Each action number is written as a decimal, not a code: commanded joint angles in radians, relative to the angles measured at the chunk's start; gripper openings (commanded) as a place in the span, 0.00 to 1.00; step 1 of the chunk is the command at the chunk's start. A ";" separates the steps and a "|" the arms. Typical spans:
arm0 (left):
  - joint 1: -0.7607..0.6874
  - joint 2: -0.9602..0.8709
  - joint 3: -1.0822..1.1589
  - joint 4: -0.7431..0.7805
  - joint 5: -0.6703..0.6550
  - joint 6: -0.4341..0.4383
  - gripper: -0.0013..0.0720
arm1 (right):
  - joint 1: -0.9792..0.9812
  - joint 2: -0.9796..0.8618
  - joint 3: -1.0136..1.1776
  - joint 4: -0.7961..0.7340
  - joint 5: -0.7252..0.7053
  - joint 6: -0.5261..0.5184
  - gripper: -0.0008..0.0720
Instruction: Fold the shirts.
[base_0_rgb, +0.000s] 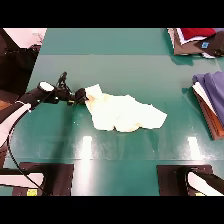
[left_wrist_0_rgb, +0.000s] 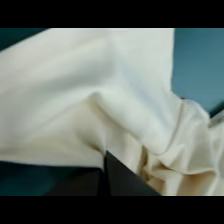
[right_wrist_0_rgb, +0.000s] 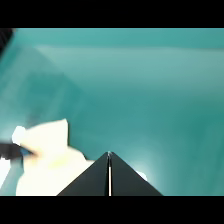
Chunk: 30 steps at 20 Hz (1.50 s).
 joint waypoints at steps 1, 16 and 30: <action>0.016 0.045 0.086 0.007 -0.027 0.048 0.05 | 0.001 -0.026 -0.001 -0.111 0.169 0.000 0.03; 0.027 0.154 0.235 0.277 -0.175 0.114 0.05 | 0.010 -0.530 -0.250 -0.136 0.281 -0.129 0.62; 0.028 0.161 0.236 0.283 -0.187 0.103 0.04 | 0.110 -0.528 -0.396 -0.086 0.140 -0.170 0.03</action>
